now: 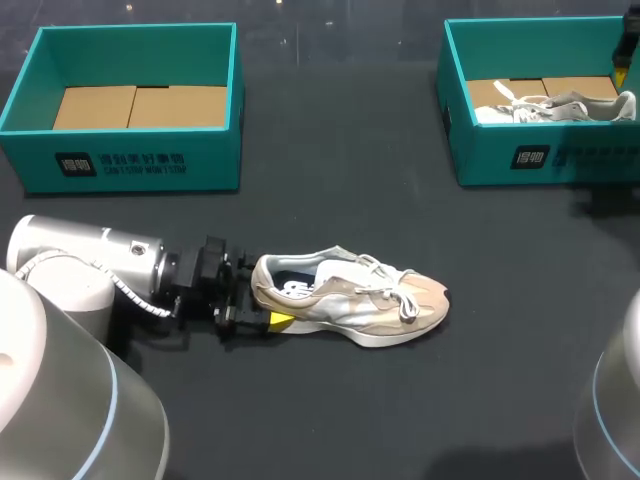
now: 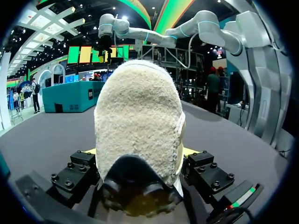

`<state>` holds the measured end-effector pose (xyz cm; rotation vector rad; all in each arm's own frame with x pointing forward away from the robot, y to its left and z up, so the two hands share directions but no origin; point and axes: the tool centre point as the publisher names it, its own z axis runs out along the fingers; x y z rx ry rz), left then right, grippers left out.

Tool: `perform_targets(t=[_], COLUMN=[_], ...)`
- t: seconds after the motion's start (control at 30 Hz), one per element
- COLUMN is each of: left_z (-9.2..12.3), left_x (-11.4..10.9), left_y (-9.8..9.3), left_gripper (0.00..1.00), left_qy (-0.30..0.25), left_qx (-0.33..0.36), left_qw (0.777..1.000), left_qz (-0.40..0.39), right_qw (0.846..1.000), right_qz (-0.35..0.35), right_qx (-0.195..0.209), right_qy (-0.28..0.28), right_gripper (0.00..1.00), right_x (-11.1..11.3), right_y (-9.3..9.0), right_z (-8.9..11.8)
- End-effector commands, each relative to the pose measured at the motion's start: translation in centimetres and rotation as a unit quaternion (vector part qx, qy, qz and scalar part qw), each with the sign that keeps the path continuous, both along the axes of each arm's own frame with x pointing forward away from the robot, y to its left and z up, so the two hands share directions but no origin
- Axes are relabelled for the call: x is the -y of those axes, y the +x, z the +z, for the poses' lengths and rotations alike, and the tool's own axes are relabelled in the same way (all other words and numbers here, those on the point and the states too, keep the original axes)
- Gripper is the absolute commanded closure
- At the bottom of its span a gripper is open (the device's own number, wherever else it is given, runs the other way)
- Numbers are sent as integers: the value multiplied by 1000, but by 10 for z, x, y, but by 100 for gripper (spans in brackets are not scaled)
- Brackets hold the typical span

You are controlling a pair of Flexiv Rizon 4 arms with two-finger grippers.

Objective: Take the shoe out of the shoebox, open the shoe tongue, remove and reinsert the insole, then place the shoe into the shoebox

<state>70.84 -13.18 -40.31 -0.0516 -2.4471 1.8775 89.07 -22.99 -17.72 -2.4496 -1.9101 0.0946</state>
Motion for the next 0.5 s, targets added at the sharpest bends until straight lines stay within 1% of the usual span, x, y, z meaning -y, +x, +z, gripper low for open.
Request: perform_targets(t=[0.03, 0.1, 0.17, 0.5], left_z=[-2, -2, -2, -2], left_x=[0, 0, 0, 0], left_y=[-2, -2, -2, -2], left_gripper=[100, 100, 100, 100], left_qy=[0, 0, 0, 0], left_qx=[0, 0, 0, 0], left_qw=[1000, 1000, 1000, 1000], left_qz=[1, 1, 1, 1], right_qw=[997, 997, 996, 996], right_qz=[1, 4, 9, 9], right_qx=[66, 74, 85, 85], right_qy=[-31, -22, -18, -18], right_gripper=[0, 0, 0, 0], right_x=[-40, -52, -55, -55], right_y=[-48, -58, -63, -63], right_z=[-6, -4, -1, -1])
